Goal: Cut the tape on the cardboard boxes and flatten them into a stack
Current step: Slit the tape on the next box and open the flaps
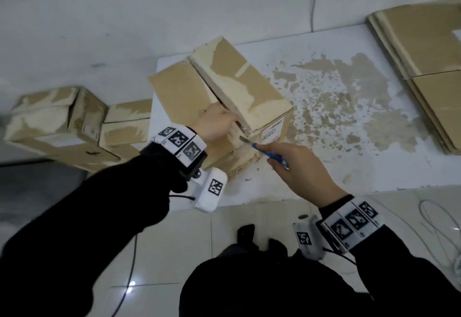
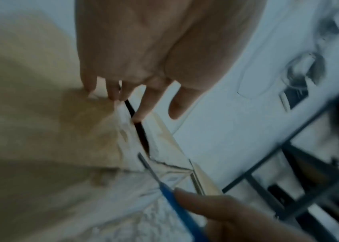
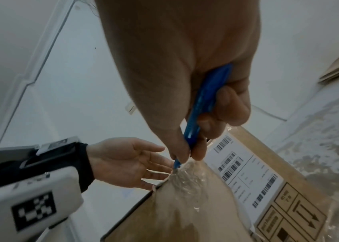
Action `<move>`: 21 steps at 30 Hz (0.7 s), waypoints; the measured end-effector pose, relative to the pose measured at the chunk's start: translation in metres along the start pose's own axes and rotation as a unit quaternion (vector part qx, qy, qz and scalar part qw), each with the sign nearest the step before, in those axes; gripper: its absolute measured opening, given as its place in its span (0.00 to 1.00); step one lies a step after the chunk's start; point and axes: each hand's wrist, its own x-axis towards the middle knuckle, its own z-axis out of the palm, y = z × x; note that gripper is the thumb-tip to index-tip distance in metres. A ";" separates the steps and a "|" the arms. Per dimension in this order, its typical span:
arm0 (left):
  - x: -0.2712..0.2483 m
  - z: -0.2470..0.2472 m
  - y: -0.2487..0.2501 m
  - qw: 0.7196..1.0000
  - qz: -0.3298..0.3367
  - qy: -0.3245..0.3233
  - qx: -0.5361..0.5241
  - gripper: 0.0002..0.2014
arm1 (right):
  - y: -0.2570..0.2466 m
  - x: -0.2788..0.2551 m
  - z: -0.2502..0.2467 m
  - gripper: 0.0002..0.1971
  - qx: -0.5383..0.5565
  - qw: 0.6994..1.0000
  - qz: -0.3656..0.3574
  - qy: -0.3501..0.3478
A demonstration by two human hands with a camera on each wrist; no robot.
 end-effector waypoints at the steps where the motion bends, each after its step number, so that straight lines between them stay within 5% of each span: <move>1: 0.003 0.005 -0.003 0.997 -0.028 0.031 -0.069 0.17 | 0.002 0.001 0.000 0.20 0.006 1.000 -0.003 -0.001; 5: 0.021 0.023 -0.008 0.962 -0.110 0.148 -0.200 0.36 | 0.004 0.004 0.000 0.19 -0.007 1.000 -0.023 -0.017; 10: 0.033 0.027 0.000 0.977 -0.139 0.148 -0.064 0.23 | 0.006 -0.002 -0.013 0.20 -0.029 0.999 -0.027 0.002; 17: 0.044 0.033 -0.017 0.968 -0.137 0.163 -0.137 0.16 | 0.008 0.007 -0.019 0.22 -0.021 0.998 -0.042 -0.038; 21: 0.045 0.036 -0.022 0.965 -0.122 0.164 -0.166 0.16 | 0.003 0.014 -0.015 0.23 -0.111 0.992 -0.055 -0.030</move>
